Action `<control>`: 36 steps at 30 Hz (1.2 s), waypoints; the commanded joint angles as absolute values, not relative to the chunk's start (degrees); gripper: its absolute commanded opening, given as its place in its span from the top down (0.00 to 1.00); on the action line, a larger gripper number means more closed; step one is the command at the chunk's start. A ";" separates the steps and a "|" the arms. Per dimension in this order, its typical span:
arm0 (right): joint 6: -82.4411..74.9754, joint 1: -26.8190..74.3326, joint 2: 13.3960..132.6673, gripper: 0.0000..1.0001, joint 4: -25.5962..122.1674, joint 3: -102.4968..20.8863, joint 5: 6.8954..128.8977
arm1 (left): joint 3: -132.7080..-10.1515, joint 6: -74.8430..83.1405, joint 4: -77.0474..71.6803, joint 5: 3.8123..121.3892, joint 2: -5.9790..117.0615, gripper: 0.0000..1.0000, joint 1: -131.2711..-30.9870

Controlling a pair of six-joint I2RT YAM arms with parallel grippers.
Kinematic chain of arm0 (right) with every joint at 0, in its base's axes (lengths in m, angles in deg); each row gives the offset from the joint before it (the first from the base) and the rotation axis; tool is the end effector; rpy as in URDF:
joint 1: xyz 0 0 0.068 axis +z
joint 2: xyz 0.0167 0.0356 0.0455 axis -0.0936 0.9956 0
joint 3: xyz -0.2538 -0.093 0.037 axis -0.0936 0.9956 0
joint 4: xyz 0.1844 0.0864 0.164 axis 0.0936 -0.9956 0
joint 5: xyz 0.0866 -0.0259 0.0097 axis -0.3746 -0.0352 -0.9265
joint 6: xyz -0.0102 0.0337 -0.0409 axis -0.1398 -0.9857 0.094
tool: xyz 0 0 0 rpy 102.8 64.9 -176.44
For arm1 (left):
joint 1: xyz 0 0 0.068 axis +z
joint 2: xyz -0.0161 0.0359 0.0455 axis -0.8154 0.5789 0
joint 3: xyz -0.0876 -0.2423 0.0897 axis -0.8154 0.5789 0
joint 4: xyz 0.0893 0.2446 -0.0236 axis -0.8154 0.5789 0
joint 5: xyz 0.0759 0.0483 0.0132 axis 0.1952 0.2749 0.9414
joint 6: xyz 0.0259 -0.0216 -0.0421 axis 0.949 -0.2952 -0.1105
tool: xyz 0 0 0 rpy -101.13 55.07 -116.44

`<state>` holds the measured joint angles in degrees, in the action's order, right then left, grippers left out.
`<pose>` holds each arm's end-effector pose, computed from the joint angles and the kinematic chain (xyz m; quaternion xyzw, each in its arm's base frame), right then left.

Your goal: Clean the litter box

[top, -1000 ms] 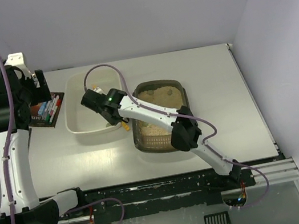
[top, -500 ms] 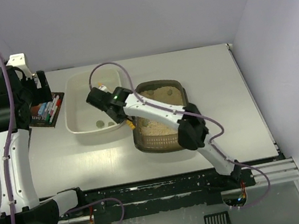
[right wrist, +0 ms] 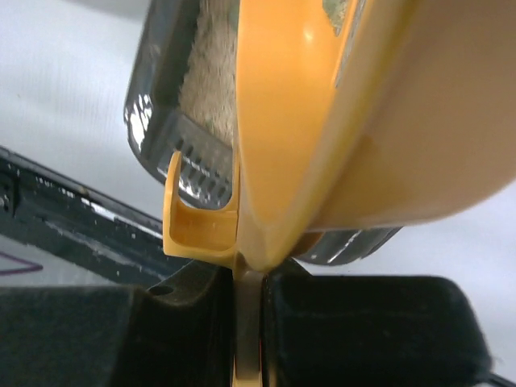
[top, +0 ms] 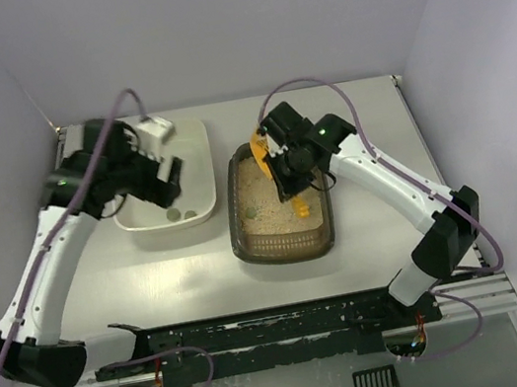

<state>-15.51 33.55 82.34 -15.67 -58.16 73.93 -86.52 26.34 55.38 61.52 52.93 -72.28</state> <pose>0.2448 0.1988 0.3518 -0.1745 0.9543 0.1285 0.2059 0.2325 -0.0801 0.4127 0.2543 0.8730 -0.0992 0.4041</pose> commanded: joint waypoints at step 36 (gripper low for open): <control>-18.49 29.10 104.62 1.00 -21.84 -52.12 50.53 | -60.28 28.29 32.37 52.16 62.59 0.00 -92.41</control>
<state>-19.90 29.46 101.71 -24.04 -51.56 60.53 -60.32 29.27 37.90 53.63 60.93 -91.43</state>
